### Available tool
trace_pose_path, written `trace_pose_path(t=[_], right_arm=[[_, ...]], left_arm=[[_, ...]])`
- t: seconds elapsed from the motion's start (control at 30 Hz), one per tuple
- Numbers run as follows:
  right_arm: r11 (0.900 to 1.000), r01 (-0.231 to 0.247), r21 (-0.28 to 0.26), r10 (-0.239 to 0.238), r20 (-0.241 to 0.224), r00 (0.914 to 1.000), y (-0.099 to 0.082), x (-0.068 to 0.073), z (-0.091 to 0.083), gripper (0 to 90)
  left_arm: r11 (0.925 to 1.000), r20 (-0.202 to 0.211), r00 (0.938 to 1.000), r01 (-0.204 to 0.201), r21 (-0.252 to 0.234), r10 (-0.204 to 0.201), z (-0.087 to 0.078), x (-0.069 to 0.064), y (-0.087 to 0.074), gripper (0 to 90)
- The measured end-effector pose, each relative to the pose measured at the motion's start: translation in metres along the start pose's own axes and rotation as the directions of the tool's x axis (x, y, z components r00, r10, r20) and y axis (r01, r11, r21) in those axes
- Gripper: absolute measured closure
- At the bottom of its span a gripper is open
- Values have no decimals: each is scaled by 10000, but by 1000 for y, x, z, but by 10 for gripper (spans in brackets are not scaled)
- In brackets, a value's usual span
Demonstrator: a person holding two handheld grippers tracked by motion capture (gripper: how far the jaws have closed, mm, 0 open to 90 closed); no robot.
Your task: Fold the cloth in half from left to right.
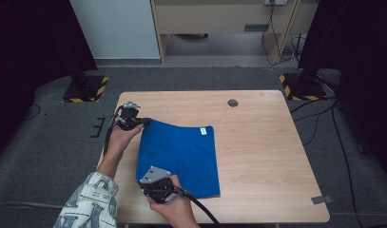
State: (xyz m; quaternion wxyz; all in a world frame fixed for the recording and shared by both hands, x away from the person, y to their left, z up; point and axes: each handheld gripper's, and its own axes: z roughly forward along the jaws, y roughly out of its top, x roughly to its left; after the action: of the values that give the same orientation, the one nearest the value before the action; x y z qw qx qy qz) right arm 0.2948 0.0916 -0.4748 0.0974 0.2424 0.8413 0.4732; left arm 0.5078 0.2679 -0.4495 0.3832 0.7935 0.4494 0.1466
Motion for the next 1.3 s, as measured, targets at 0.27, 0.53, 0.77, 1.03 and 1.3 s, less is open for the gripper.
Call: trace_pose_path(t=[0.27, 0.53, 0.77, 1.03, 1.3], right_arm=[[9982, -491, -353, 495, 97, 9987, -12, -17, -20, 870], [9992, -348, -220, 362, 663, 9971, -31, -34, -43, 868], [9988, -482, -83, 487, 759, 9959, -44, -40, -55, 869], [9987, -511, 58, 502, 1015, 9936, -56, -48, -68, 868], [9968, -769, 234, 735, 1222, 9898, -71, -59, -82, 869]], left_arm=[[9998, 131, 9997, 180, 80, -181, 24, -15, 9, 883], [9997, 175, 9998, -97, 213, 94, 54, -46, 23, 884], [9988, 377, 9988, -330, 360, 316, 71, -68, 33, 883], [9975, 553, 9971, -548, 453, 523, 88, -90, 37, 883], [9979, 726, 9959, -562, 321, 537, 102, -107, 41, 883]])
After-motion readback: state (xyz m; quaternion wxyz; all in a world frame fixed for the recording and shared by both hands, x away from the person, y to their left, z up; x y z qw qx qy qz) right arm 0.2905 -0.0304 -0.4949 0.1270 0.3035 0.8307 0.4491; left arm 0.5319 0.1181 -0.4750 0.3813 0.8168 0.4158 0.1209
